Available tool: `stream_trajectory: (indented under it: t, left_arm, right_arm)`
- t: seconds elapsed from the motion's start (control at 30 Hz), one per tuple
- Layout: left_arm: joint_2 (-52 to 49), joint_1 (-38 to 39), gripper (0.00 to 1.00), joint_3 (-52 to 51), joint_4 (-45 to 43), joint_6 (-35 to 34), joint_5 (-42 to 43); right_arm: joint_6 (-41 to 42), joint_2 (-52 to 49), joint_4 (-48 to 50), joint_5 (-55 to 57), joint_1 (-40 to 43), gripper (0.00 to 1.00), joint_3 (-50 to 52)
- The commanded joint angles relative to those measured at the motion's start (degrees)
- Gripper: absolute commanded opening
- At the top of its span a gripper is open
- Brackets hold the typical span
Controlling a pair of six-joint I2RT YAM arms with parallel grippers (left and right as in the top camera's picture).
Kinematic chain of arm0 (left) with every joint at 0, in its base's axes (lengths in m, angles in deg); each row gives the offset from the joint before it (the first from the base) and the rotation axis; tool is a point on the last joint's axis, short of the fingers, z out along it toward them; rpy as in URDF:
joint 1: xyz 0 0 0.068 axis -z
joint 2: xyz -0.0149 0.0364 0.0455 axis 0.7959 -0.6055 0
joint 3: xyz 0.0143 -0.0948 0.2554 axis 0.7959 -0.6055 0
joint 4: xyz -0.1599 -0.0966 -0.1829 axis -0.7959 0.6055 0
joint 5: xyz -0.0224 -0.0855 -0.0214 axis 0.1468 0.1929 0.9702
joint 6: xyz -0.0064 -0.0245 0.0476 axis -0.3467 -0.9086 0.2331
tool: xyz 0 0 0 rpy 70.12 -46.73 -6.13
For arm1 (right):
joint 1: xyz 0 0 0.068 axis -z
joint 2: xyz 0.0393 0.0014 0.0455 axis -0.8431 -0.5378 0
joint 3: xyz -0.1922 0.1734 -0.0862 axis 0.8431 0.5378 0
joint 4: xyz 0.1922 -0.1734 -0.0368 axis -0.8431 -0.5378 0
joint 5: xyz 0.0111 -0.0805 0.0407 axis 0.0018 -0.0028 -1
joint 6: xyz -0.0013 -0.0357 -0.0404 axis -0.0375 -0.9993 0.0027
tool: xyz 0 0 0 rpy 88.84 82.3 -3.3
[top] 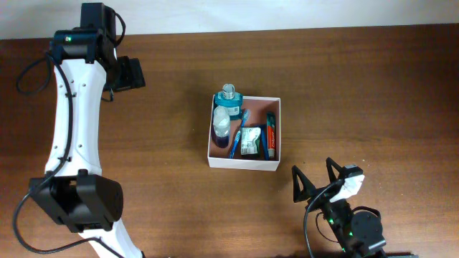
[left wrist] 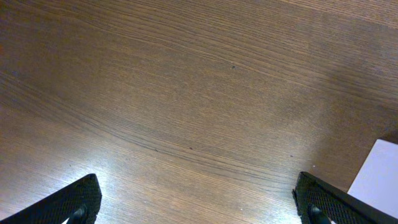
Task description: Pack container
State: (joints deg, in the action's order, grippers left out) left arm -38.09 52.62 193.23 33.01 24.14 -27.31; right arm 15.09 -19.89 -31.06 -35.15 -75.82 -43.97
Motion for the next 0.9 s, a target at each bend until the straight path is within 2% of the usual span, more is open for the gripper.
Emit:
stream_trajectory:
  t: [0.0, 0.5, 0.87]
  left_arm:
    - [1.55, 0.11, 0.99, 0.79, 0.02, 0.26, -0.44]
    - [2.51, -0.02, 0.99, 0.63, 0.04, 0.26, -0.44]
    - [21.97, 4.04, 0.99, 0.63, 0.04, 0.26, -0.44]
  right_arm:
    - [-0.13, 0.59, 0.20, 0.50, 0.42, 0.98, 0.57]
    - [-0.13, 0.59, 0.20, 0.50, 0.42, 0.99, 0.57]
    - [-0.13, 0.59, 0.20, 0.50, 0.42, 0.98, 0.57]
